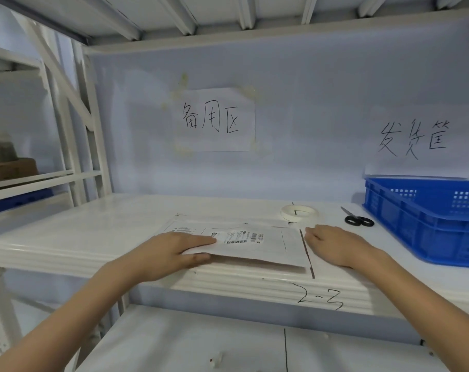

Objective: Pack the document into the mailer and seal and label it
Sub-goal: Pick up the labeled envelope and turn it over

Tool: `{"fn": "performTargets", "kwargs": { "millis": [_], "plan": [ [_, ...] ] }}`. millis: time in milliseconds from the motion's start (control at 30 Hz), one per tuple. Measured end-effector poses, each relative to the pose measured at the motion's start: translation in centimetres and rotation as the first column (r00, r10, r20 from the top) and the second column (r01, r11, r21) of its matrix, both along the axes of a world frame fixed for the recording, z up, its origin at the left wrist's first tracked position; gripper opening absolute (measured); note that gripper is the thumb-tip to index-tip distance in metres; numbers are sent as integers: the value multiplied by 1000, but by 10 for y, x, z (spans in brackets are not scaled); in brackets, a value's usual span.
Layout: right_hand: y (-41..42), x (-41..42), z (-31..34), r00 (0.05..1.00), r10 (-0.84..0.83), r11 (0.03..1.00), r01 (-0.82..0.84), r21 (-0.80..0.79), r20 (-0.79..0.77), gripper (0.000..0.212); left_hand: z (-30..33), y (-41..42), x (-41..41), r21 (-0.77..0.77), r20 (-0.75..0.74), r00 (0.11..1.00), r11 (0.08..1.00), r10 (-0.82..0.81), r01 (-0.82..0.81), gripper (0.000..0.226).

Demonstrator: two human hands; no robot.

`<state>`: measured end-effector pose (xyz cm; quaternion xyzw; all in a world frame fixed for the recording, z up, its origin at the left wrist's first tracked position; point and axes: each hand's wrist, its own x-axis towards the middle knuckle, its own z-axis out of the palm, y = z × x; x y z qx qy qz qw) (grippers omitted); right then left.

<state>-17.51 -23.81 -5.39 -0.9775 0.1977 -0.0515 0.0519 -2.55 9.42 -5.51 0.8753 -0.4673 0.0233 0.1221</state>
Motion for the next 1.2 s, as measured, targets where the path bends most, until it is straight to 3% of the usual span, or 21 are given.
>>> {"fn": "performTargets", "kwargs": {
  "millis": [233,333,400,467,533,633,733,867,1200],
  "plan": [
    [-6,-3,-2,986,-80,996,85,-29,147,32,11,-5,-1,-170,8,994,980,109,-106,97],
    [3,2,1,965,-26,999,36,-33,262,50,19,-10,-6,-260,-49,993,958,110,-119,97],
    [9,6,3,953,32,999,-34,2,301,53,24,-13,-9,-287,-74,990,949,117,-134,85],
    [11,10,4,950,98,994,-109,21,295,52,28,-16,-11,-301,-90,988,942,126,-148,55],
    [12,12,6,939,155,983,-177,45,307,50,33,-17,-12,-302,-85,989,942,125,-145,41],
    [10,11,6,929,180,964,-232,128,324,49,37,-16,-12,-289,-76,990,947,122,-138,41],
    [8,8,0,944,206,956,-251,154,256,62,42,-15,-14,-299,-90,992,948,85,-109,41],
    [3,8,-8,928,206,936,-280,216,310,57,50,-15,-18,-286,-109,993,955,47,-76,13],
    [-4,18,-17,897,216,928,-311,204,385,52,56,-14,-16,-228,-75,995,970,71,-86,18]
  ]
}}
